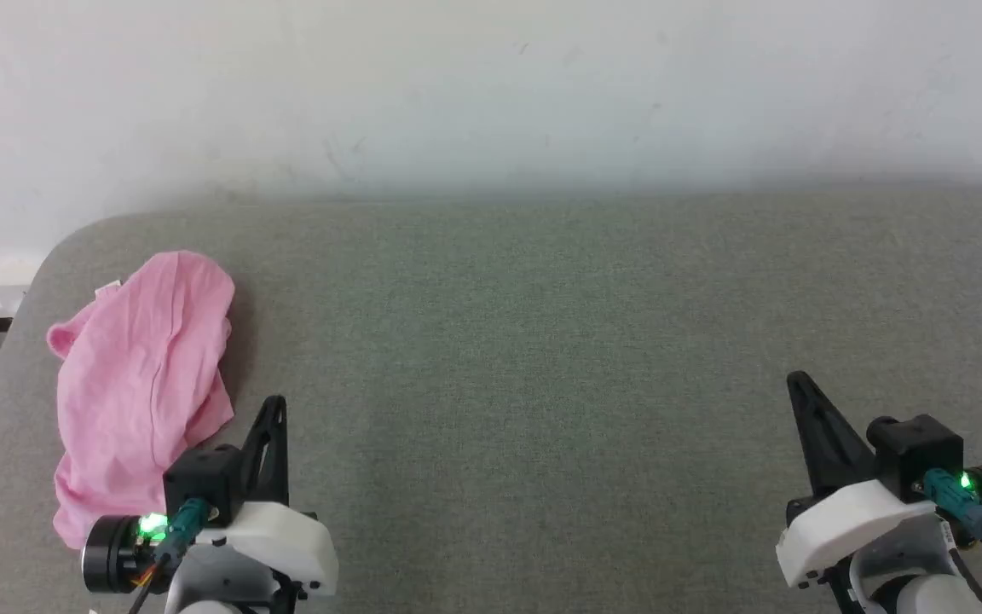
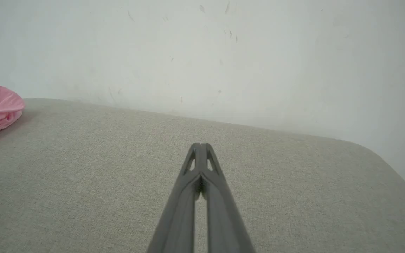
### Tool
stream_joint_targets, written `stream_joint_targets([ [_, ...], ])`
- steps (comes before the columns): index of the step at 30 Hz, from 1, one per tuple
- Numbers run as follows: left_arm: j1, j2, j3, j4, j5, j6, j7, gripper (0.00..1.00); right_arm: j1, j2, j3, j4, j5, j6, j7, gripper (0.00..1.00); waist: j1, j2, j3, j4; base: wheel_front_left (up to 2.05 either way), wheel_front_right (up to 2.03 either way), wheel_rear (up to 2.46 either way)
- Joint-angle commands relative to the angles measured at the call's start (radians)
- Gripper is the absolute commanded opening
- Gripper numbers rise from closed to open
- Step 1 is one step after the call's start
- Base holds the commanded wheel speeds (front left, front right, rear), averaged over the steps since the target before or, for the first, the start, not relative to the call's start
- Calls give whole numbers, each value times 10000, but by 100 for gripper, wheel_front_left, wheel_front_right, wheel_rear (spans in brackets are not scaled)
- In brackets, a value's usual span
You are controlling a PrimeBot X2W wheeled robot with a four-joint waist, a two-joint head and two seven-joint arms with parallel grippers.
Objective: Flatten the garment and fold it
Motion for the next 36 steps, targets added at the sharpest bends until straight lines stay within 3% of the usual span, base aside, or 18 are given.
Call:
stream_joint_targets([
  [1,-122,-49,39,-43,68,-80,-1,0,-106,42,-5,11,-80,-19,5,0,0,0,0,0,0,0,0],
  [36,-122,-49,39,-43,68,-80,-1,0,-106,42,-5,11,-80,-19,5,0,0,0,0,0,0,0,0],
])
